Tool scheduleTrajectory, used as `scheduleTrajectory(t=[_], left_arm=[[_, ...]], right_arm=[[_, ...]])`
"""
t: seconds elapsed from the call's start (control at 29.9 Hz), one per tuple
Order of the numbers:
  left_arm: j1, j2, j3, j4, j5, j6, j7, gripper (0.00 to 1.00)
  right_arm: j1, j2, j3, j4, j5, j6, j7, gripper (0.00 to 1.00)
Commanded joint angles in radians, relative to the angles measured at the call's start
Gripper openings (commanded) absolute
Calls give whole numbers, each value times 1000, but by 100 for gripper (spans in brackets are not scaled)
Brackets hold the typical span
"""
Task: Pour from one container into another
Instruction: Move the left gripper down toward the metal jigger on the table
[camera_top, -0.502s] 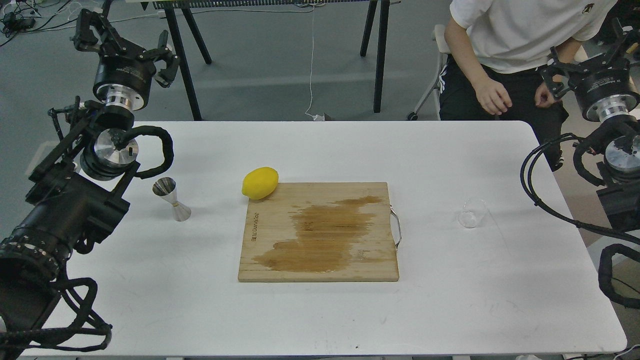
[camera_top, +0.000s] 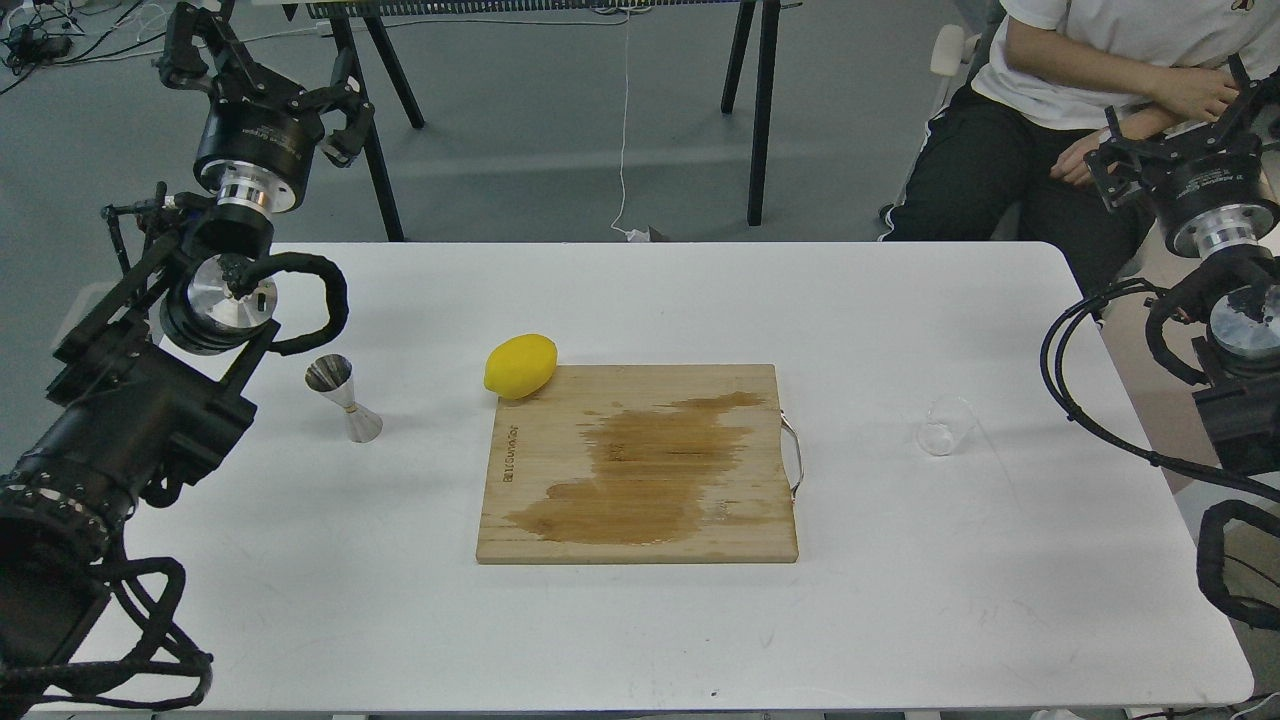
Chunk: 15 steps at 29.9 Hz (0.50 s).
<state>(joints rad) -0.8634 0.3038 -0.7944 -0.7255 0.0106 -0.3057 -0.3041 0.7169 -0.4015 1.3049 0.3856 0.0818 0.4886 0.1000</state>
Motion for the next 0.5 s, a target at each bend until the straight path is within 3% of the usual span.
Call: scheduleTrajectory(t=[0.0,0.13,0.3,0.47], left_arm=[[21,136,98,-144,49,17,5,100],[79,293,146,-305,220,103,0,100],[234,481,144,-552,486,186,-56,100],[398,589,146,-758,818,381,-53,99]], right_arm=[[-22,-8,1,1,22,0,0,100],[-43,-8,1,1,26,0,1,100],[-73,-7,5,1,27,0,3,100],[-91,-3,11,1,27,0,4,100]])
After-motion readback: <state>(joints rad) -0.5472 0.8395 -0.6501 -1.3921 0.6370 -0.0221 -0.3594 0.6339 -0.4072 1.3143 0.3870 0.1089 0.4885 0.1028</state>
